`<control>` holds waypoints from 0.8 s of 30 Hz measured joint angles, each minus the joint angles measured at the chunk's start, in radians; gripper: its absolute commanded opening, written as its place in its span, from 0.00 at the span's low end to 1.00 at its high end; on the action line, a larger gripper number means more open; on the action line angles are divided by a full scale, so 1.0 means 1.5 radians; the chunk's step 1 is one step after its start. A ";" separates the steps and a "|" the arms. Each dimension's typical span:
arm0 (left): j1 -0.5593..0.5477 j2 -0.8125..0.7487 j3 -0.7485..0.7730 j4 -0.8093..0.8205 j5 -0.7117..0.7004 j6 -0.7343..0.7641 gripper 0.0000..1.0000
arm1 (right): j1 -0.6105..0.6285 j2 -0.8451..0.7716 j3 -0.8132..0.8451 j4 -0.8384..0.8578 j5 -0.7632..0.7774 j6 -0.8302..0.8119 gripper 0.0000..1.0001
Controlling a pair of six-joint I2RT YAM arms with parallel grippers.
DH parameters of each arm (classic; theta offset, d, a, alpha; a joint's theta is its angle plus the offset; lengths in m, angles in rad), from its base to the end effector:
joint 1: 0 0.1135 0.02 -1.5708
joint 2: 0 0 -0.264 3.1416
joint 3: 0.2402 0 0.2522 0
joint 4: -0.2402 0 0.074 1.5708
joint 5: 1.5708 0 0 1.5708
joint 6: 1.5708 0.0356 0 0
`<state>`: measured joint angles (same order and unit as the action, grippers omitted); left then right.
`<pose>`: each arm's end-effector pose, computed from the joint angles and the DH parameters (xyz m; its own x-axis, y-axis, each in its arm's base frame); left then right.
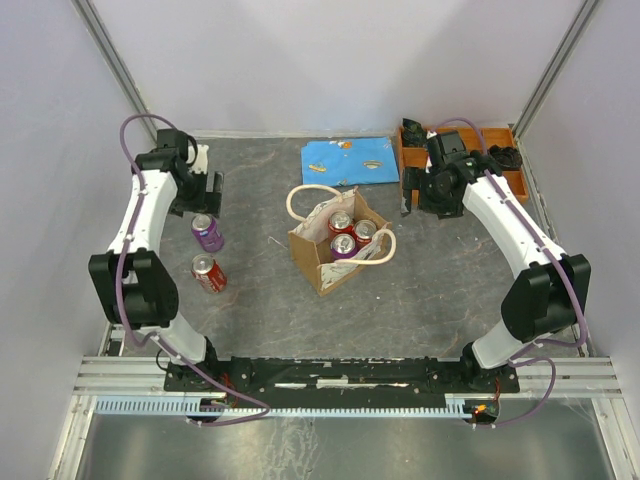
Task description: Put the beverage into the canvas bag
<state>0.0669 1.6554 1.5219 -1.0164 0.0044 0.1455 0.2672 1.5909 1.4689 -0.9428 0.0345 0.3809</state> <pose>0.3371 0.0224 0.3034 -0.9105 0.0843 -0.4048 0.0677 0.9962 0.0553 0.3175 0.0856 0.3113 -0.8753 0.1456 -0.4612 0.0837 0.9848 0.1522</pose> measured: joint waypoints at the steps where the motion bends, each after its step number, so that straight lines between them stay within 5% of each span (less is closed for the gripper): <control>1: 0.000 0.006 -0.009 0.004 0.001 0.000 0.99 | 0.000 0.000 0.000 0.000 0.000 0.000 0.98; 9: 0.000 0.051 -0.075 0.058 -0.002 0.000 1.00 | 0.000 0.000 -0.001 0.001 0.000 0.006 0.99; 12: 0.000 0.063 -0.077 0.074 -0.003 0.000 0.82 | 0.000 0.000 -0.001 0.001 0.000 0.010 0.98; 13: 0.000 0.064 -0.078 0.077 -0.006 0.000 0.69 | 0.000 0.000 -0.001 0.000 0.000 0.010 0.98; 15: 0.002 0.065 -0.081 0.086 -0.007 0.000 0.25 | 0.000 -0.001 -0.001 0.001 0.000 0.011 0.98; 17: 0.002 0.064 -0.082 0.091 -0.009 0.000 0.04 | 0.000 -0.001 -0.001 0.001 0.000 0.012 0.98; 24: 0.002 0.065 -0.081 0.095 -0.006 0.001 0.03 | 0.000 -0.002 -0.004 0.003 0.000 0.018 0.98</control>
<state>0.0704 1.7523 1.3998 -0.8745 -0.0048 0.1463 0.2672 1.5879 1.4635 -0.9382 0.0341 0.4084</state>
